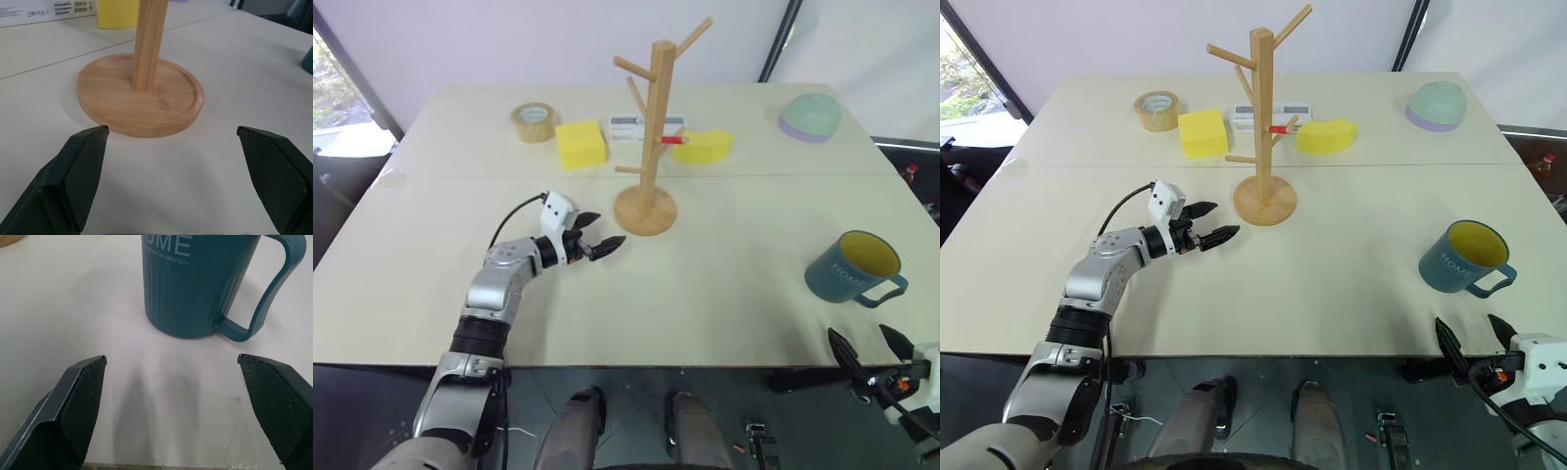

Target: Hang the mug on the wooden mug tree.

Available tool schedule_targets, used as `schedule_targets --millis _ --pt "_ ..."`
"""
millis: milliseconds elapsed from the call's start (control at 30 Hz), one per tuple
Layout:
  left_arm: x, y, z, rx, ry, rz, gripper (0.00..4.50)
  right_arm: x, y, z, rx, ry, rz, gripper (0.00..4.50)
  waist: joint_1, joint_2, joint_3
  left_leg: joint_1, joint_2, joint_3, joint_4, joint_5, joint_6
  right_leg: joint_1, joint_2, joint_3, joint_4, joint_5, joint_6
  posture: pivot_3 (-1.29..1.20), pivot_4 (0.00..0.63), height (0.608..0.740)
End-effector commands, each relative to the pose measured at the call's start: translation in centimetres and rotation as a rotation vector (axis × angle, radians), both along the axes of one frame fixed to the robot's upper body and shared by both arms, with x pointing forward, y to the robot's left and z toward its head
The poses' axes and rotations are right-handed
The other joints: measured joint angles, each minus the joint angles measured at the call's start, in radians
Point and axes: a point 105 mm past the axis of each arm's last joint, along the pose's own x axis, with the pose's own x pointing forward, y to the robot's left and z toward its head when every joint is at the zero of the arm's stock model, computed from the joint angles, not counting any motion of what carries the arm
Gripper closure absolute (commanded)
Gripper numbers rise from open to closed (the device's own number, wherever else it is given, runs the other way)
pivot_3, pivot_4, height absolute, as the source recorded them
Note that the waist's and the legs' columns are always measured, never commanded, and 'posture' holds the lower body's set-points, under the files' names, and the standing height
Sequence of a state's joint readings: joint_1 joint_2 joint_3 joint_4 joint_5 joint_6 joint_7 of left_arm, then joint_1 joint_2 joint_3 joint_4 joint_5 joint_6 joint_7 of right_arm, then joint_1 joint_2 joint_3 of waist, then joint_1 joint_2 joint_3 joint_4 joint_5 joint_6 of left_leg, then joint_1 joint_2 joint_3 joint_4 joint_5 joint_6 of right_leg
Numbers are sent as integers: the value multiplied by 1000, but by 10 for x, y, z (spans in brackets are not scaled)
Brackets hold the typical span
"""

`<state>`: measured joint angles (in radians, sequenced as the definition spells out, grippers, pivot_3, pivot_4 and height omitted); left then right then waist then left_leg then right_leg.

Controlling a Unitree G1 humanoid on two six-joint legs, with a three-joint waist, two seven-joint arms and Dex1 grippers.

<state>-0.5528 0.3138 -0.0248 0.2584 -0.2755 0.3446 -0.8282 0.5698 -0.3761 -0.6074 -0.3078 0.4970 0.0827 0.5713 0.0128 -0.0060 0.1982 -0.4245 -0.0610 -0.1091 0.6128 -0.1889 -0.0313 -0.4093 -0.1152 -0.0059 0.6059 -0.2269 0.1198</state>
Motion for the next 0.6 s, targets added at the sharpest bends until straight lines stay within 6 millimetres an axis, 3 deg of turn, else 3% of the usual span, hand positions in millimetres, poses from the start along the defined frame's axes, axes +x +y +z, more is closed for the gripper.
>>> schedule_targets --millis 33,367,600 --pt "-2 -1 15 -16 -59 -12 0 1 -4 10 -21 -28 -3 37 0 0 0 0 0 0 0 0 0 0 0 0 0 0 0 0 150 740" --pt "-11 -5 16 -28 -65 -64 0 1 -13 10 30 -40 -34 37 0 0 0 2 0 0 1 0 0 0 0 0 4 0 0 0 150 740" --pt "-44 -25 19 -66 -93 -279 0 2 -19 17 -6 -73 -91 37 0 1 -1 2 0 1 1 0 0 0 0 1 4 0 0 0 150 740"
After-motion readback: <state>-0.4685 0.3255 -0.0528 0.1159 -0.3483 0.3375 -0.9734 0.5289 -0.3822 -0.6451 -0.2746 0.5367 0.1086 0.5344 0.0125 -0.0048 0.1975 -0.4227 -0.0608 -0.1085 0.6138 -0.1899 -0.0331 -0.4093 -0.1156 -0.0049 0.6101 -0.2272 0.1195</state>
